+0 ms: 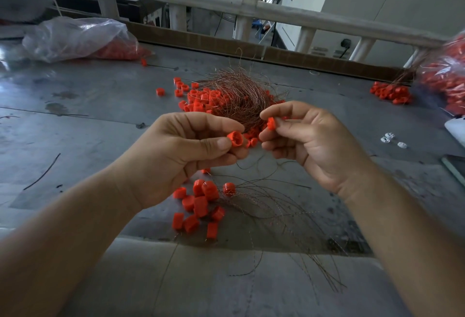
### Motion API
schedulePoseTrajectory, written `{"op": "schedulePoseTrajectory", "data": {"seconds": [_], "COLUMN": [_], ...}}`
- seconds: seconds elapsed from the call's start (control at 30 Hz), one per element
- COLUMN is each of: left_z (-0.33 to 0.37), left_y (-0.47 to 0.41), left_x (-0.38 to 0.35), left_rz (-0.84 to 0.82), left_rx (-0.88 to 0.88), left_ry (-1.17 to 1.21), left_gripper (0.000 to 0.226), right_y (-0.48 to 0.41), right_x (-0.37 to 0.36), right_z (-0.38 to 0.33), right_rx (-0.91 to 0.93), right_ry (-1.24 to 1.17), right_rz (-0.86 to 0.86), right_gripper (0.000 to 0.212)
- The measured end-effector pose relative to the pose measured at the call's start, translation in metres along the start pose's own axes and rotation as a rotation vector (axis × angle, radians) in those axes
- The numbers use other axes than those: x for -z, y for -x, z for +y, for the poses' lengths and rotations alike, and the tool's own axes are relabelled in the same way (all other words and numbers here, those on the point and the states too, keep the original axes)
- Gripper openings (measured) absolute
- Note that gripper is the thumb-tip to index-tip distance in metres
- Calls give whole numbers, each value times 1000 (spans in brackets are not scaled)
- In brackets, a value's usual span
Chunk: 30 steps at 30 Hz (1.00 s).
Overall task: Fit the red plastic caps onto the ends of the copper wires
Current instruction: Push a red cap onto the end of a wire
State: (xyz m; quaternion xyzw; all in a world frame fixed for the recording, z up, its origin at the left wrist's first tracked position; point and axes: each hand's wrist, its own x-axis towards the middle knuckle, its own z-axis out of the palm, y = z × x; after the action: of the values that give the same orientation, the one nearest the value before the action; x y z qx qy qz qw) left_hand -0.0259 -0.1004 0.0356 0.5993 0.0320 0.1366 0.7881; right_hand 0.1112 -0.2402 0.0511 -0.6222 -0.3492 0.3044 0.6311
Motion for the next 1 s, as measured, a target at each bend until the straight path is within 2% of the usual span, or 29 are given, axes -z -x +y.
{"op": "schedulePoseTrajectory", "data": {"seconds": [0.17,0.27,0.33,0.5,0.63,0.7,0.83,1.0], "left_z": [-1,-1,-1,-3,-2,-2,-2,-2], "left_y": [-1,-1,-1,-3,-3,-1,0,-1], "left_x": [-1,0,-1,-2,-2,-2,-4,-4], "left_rz": [31,45,54,80,106,107,123,145], "left_rx": [10,12,9,0,-21,-39,-48,-39], "left_ry": [-29,-49,-54,-89,-96,-106,-124,-151], "left_gripper": [24,23,23,25,25,24,18,18], "right_y": [3,5,6,9,12,13,14,14], "right_x": [-5,-9,-11,-19,-26,-28,-31,-33], "right_z": [0,-2,-2,2,4,6,7,8], "right_rx": [13,12,33,211,393,428,463,477], "right_ry": [-3,-38,-19,253,468,497,559,580], "right_rz": [-26,-87,-93,-28,29,54,76,111], "right_gripper": [23,10,17,11,24,29,19,23]}}
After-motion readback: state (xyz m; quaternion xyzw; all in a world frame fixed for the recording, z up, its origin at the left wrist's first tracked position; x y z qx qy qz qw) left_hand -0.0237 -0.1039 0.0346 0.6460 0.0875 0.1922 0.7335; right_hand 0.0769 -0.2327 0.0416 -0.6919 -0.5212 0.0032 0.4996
